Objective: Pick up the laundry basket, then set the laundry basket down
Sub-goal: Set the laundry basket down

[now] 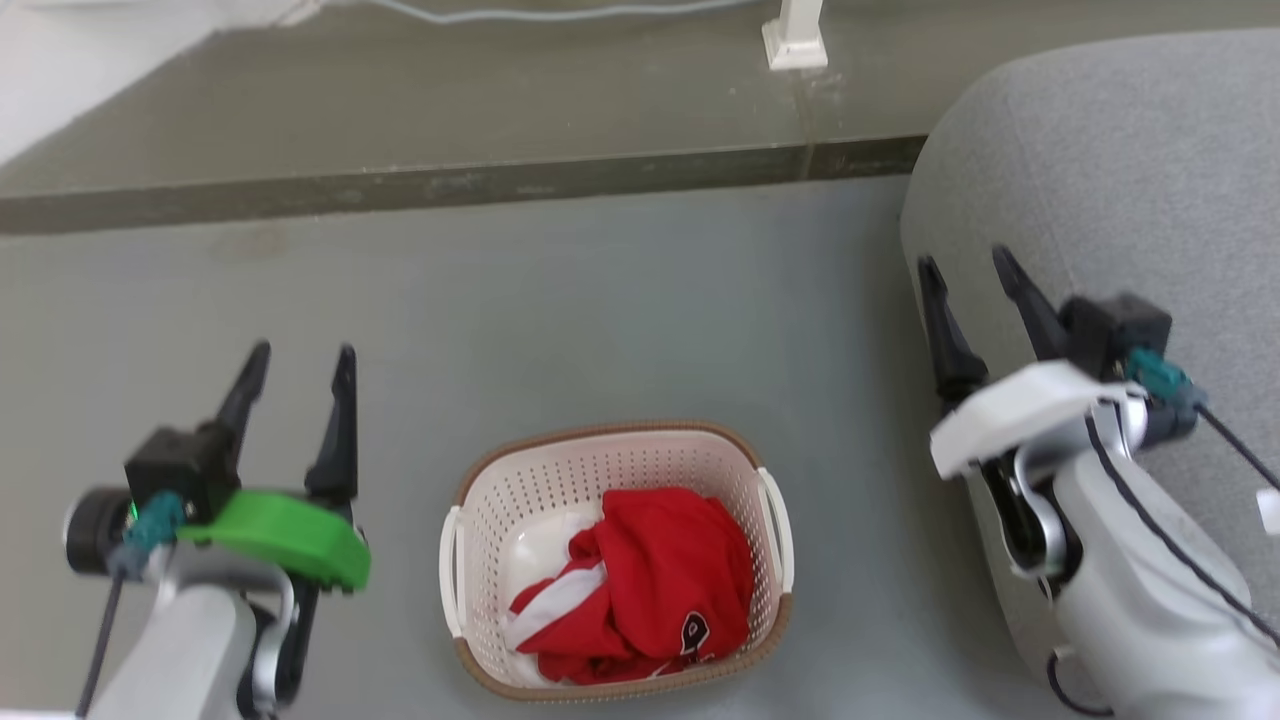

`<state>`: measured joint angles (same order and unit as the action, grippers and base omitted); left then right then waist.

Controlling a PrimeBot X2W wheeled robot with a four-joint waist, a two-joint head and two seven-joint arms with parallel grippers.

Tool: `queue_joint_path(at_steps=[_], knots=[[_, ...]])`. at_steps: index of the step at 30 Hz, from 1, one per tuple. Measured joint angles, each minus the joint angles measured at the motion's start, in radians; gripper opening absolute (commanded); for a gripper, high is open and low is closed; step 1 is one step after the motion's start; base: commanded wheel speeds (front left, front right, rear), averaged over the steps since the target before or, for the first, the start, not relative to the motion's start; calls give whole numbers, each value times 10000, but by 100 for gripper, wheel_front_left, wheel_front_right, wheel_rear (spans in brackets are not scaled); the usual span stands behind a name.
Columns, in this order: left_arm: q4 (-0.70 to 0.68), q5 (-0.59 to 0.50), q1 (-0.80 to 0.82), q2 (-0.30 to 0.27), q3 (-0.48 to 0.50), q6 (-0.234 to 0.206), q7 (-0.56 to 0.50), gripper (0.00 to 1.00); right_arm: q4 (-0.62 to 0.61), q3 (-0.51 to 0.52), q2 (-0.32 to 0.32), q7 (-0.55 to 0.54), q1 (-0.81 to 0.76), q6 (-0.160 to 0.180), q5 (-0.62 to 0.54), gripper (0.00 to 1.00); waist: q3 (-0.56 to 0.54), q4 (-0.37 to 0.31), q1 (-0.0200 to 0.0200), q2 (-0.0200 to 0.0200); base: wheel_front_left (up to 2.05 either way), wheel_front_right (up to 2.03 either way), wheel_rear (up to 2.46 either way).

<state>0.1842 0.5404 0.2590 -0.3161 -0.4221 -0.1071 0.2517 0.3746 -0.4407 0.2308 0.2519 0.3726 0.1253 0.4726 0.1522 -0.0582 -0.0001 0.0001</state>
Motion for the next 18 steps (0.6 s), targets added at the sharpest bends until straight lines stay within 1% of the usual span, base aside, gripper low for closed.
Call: queue_joint_path(at_steps=[4, 14, 18], knots=[[-309, -75, -733, -2, 84, -86, 0, 100, -107, 245, 15, 0, -614, 2, -213, 100, -259, 0, 0, 0, 0, 0, 0], [-1022, -261, -1988, 35, 305, -96, 0, 100, -468, 621, -42, 0, -1745, 8, -708, 100, -696, 18, 0, 0, 0, 0, 0], [-1308, -416, -2340, 50, 355, -165, 0, 100, -692, 744, -69, 0, -2126, 8, -982, 100, -805, 70, 0, 0, 0, 0, 0]])
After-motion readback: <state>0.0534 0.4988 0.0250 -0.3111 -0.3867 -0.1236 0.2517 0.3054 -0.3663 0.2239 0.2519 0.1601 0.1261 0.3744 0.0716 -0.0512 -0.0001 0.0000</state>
